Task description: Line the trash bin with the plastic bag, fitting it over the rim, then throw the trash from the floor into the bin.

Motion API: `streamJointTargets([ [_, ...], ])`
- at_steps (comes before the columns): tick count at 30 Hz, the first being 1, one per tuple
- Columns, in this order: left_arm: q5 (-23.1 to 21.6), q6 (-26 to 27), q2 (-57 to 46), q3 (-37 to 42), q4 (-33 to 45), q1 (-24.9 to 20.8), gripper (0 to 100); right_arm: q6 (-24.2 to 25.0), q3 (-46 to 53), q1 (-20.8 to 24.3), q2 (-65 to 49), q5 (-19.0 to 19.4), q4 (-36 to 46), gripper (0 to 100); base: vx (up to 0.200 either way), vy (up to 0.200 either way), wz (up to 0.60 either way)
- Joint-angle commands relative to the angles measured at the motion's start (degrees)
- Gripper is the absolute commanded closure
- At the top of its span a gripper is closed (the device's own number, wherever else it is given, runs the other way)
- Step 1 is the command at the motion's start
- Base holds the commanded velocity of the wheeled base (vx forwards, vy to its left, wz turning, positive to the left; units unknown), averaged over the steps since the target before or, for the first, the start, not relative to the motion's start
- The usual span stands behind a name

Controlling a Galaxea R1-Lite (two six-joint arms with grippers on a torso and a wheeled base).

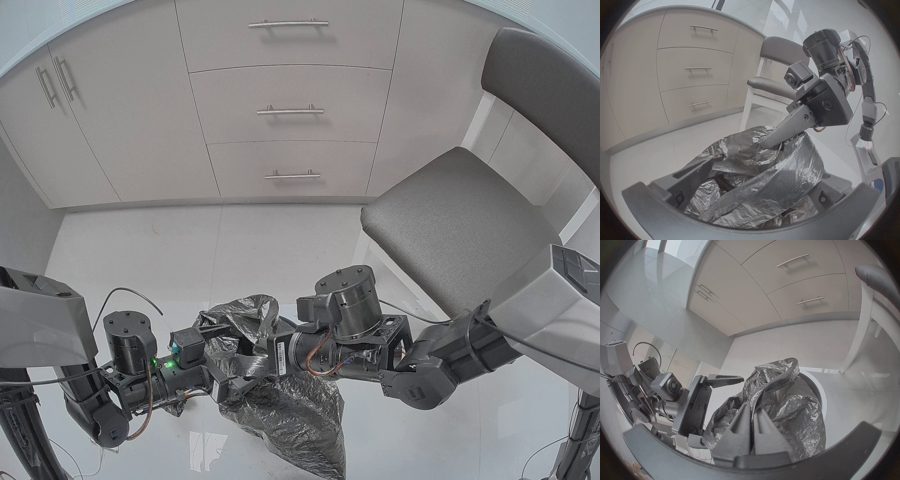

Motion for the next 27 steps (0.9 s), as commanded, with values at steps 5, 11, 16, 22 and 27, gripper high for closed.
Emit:
streamJointTargets([
  [5, 0.0, -0.7, 1.9, -0.1, -0.1, -0.8, 0, 0.0, 0.3, 0.0, -0.5, -0.2, 0.1, 100, 0.0, 0.0, 0.0],
  [11, 0.0, -1.5, 2.1, -0.2, -0.1, -1.4, 0, -0.3, 0.2, 0.0, -0.7, -1.9, 0.1, 100, 0.0, 0.0, 0.0],
  [16, 0.3, -2.4, 1.7, -0.2, 0.3, -1.6, 0, -0.7, 0.1, 0.1, -0.5, -1.9, 0.1, 100, 0.0, 0.0, 0.0],
  [22, 7.6, -4.3, 2.3, -0.1, 0.3, -3.0, 0, -0.7, 0.0, 0.1, -0.5, -2.0, 0.1, 100, 0.0, 0.0, 0.0],
  [27, 7.5, -4.3, 2.5, -0.5, -0.1, -3.0, 100, -0.7, 0.0, 0.1, -0.5, -2.0, 0.1, 100, 0.0, 0.0, 0.0],
])
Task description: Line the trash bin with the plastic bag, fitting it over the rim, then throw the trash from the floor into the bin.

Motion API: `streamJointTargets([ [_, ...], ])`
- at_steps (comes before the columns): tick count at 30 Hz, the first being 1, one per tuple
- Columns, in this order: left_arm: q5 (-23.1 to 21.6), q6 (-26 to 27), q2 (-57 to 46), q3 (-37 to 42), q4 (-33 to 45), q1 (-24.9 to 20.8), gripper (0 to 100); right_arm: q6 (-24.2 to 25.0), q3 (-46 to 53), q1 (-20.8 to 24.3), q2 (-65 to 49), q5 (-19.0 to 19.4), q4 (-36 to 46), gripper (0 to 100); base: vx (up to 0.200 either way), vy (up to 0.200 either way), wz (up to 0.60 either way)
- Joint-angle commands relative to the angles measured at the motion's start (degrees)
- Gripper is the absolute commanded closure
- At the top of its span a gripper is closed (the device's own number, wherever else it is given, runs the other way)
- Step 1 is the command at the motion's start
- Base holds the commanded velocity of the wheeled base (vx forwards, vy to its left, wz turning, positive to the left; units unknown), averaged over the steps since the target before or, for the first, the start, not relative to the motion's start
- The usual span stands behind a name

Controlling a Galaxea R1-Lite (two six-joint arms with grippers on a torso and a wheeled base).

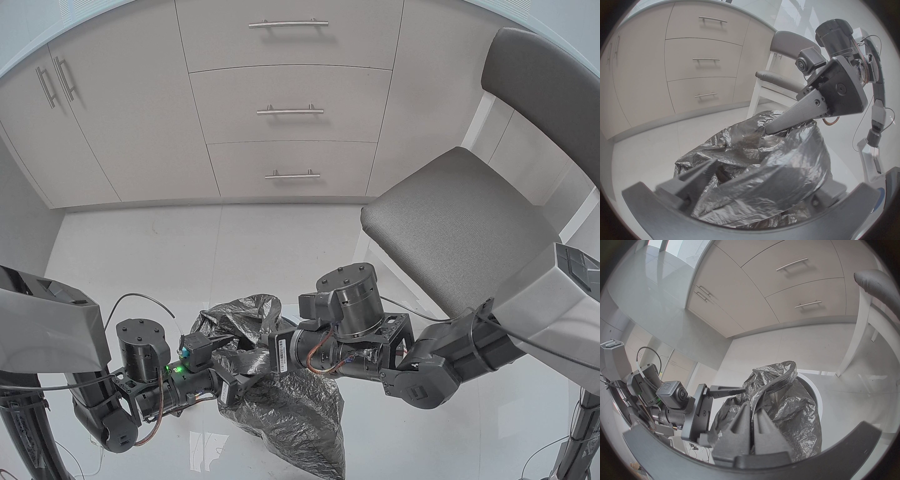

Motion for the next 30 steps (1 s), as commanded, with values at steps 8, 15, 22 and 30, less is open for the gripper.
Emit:
streamJointTargets([
  [8, -0.1, -0.4, 0.2, -0.2, -0.1, -0.3, 100, 0.0, 0.1, 0.0, -0.1, 0.0, 0.0, 100, 0.0, 0.0, 0.0],
  [15, -0.1, -0.4, 0.0, -0.1, -0.2, -0.2, 100, 0.0, 0.4, 0.0, -0.1, -1.3, 0.0, 100, 0.0, 0.0, 0.0],
  [22, 0.0, -1.2, 0.0, -0.1, -0.2, -0.3, 100, -0.6, 0.2, 0.0, -0.2, -1.5, -0.4, 0, 0.0, 0.0, 0.0],
  [30, 0.7, -6.3, 0.0, -0.2, -0.3, 0.3, 100, -0.4, 3.4, -2.2, -3.9, -7.1, -0.4, 0, 0.0, 0.0, 0.0],
])
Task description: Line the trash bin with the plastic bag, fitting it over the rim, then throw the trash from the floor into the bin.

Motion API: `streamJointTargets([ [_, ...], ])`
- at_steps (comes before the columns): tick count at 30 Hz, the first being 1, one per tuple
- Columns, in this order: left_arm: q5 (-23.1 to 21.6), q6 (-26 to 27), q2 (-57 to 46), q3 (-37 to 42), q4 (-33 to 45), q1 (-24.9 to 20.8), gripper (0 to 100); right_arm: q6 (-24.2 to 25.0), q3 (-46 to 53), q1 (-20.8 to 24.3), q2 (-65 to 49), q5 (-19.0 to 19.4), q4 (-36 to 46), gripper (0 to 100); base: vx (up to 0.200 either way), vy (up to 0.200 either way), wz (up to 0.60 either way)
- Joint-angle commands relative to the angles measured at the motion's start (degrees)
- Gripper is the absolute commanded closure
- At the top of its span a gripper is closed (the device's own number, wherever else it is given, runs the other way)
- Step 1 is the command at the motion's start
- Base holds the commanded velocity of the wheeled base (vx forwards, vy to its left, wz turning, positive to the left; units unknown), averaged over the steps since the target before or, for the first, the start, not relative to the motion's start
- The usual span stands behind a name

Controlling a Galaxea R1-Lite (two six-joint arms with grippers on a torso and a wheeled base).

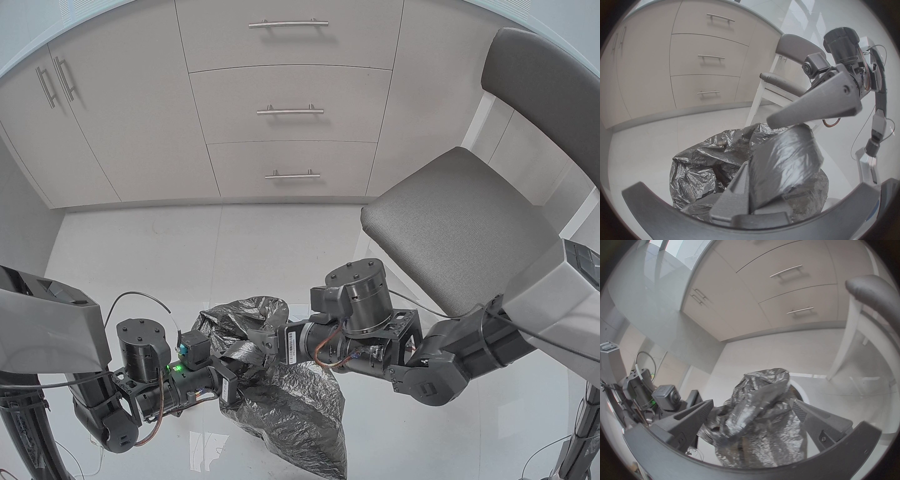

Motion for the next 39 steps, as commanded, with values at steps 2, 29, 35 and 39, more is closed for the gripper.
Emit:
streamJointTargets([
  [2, 1.4, -2.0, 0.0, -0.2, -0.2, 0.8, 100, 0.4, 4.6, -2.3, -4.2, -3.2, -0.5, 0, 0.0, 0.0, 0.0],
  [29, 5.1, -6.1, 0.4, -4.2, -0.2, 1.0, 100, -7.6, 37.4, 7.0, -5.4, -7.9, -18.3, 0, 0.0, 0.0, 0.0],
  [35, 5.1, -6.1, 0.2, -4.1, -0.3, 2.0, 100, -7.2, 36.8, 10.0, -3.6, -8.3, -18.5, 0, 0.0, 0.0, 0.0],
  [39, 5.0, -6.1, 0.1, -4.0, -0.2, 2.5, 100, -7.2, 34.7, 10.3, -1.2, -9.5, -18.6, 0, 0.0, 0.0, 0.0],
])
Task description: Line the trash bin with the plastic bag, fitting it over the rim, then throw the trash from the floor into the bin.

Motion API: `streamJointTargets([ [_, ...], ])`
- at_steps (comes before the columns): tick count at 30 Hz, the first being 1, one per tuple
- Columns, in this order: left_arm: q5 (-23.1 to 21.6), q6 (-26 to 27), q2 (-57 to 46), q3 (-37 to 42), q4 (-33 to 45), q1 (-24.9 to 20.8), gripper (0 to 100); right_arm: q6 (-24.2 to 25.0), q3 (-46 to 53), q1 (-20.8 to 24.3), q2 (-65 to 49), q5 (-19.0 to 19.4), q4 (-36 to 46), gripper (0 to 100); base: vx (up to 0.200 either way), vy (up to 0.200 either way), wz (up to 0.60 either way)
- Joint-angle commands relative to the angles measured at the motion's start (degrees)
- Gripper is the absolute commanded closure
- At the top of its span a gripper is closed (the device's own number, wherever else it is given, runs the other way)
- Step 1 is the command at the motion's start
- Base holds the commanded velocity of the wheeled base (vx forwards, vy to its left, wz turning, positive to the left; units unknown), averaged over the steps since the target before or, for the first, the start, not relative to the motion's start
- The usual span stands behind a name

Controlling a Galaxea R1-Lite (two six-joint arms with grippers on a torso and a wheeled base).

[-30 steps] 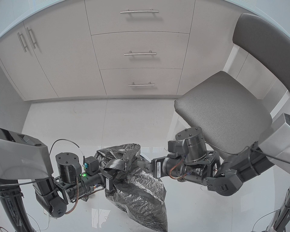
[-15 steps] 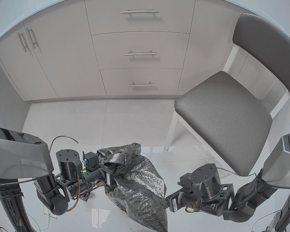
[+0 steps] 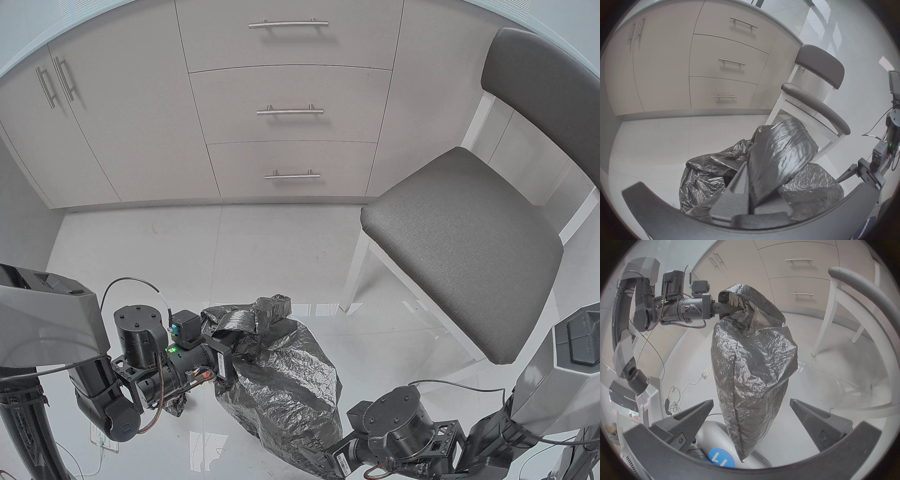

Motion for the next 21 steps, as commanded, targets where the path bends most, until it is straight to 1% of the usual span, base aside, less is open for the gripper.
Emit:
streamJointTargets([
  [1, -0.1, 0.0, -0.2, 0.1, 0.0, 0.6, 100, -0.1, -3.4, 0.6, 4.5, -0.5, -0.1, 0, 0.0, 0.0, 0.0],
  [11, -0.1, 0.0, -0.6, 0.2, -0.1, 0.6, 100, -0.5, -10.8, 0.5, 9.8, -0.7, 0.1, 0, 0.0, 0.0, 0.0],
  [15, -0.1, 0.0, -0.7, 0.1, 0.0, 0.5, 100, -0.7, -12.8, -0.7, 10.8, -1.1, 0.1, 0, 0.0, 0.0, 0.0],
  [18, -0.1, 0.0, -0.7, 0.0, -0.1, 0.4, 100, -1.7, -14.1, -1.6, 10.9, -1.0, 0.4, 0, 0.0, 0.0, 0.0],
  [19, -0.1, 0.0, -0.7, 0.0, -0.1, 0.4, 100, -2.3, -14.4, -1.7, 11.0, -1.0, 0.4, 100, 0.0, 0.0, 0.0],
  [21, -0.1, 0.0, -0.7, 0.0, -0.1, 0.3, 100, -2.8, -15.1, -1.7, 11.4, -1.0, 0.4, 100, 0.0, 0.0, 0.0],
])
